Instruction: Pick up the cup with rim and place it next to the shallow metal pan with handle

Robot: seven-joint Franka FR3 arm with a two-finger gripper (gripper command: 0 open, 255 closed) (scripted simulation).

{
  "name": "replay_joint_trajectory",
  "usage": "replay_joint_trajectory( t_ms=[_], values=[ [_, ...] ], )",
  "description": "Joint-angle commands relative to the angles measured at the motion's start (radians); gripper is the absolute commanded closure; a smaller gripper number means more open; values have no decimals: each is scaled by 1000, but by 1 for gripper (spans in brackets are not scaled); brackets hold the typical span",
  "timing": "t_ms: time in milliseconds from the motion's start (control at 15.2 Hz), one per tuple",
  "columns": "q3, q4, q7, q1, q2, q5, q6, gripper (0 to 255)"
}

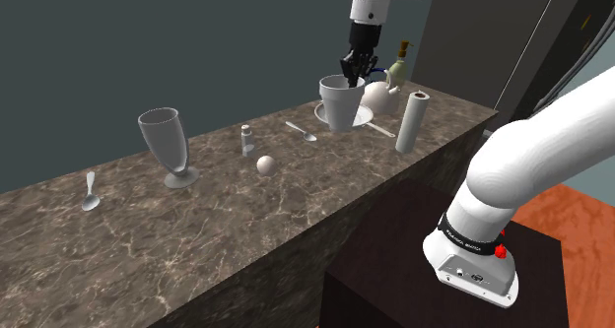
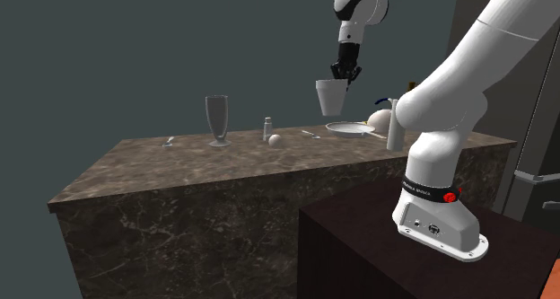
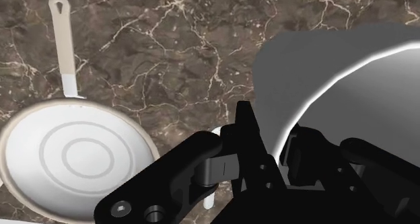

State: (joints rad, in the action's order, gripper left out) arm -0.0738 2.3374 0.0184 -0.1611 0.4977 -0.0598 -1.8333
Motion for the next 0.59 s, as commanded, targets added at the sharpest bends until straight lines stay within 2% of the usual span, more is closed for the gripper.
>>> replay_joint_trajectory(
  t_ms=[0,528],
  values=[
    [-1,26,3,-1,2,0,-25,255],
    [-3,119,12,0,-18,-3,-137,255]
  ],
)
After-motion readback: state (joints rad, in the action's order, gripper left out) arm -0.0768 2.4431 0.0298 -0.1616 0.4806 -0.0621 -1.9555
